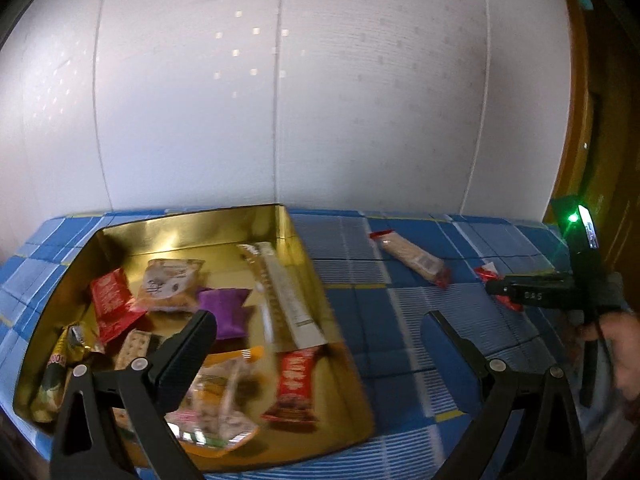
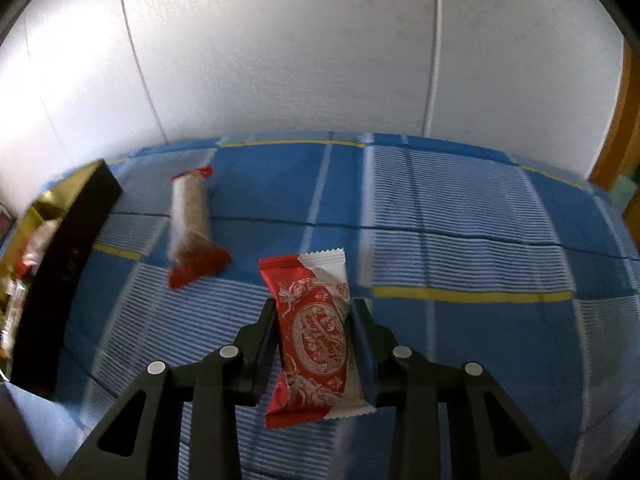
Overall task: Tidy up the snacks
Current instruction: 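Grasp the granola bar with the left gripper while the right gripper holds the cake, then carry the granola bar into the gold tin and open the left gripper, then carry the patterned cake into the gold tin and open the right gripper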
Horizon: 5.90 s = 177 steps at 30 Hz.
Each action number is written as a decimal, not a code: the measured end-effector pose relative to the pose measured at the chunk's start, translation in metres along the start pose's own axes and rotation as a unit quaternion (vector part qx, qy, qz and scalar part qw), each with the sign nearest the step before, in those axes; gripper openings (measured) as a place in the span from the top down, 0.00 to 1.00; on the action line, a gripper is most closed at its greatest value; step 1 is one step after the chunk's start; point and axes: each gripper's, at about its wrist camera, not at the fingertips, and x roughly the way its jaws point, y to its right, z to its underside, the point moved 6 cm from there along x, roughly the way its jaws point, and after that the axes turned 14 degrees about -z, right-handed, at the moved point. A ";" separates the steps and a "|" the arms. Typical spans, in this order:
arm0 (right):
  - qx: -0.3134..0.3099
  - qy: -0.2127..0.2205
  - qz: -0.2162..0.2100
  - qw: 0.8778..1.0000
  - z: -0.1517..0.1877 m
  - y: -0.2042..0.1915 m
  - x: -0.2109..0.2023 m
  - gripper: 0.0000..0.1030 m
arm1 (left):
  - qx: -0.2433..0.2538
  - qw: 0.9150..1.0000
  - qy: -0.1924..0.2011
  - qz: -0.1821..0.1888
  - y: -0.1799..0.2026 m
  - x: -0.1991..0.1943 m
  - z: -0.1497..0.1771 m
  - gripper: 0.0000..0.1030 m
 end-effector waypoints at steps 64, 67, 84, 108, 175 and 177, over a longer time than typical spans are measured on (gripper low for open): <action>0.070 0.009 -0.035 0.997 0.008 0.025 0.009 0.65 | 0.053 0.986 -0.144 0.058 0.134 0.065 0.008 0.70; 0.063 0.010 -0.029 0.998 0.008 0.023 0.009 0.65 | 0.044 0.987 -0.134 0.071 0.125 0.048 0.008 0.70; 0.031 0.010 -0.010 0.999 0.009 0.020 0.011 0.65 | -0.050 0.990 -0.116 0.059 0.010 0.012 -0.011 0.70; 0.037 0.009 -0.010 0.999 0.008 0.022 0.013 0.65 | -0.142 0.961 -0.233 -0.048 -0.067 0.115 -0.026 0.70; -0.116 0.018 -0.182 0.976 0.009 -0.243 0.030 0.66 | -0.148 0.966 -0.071 -0.200 -0.210 0.003 0.032 0.00; -0.122 0.002 -0.190 0.974 0.005 -0.261 0.041 0.66 | -0.153 0.963 -0.079 -0.210 -0.217 0.003 0.036 0.00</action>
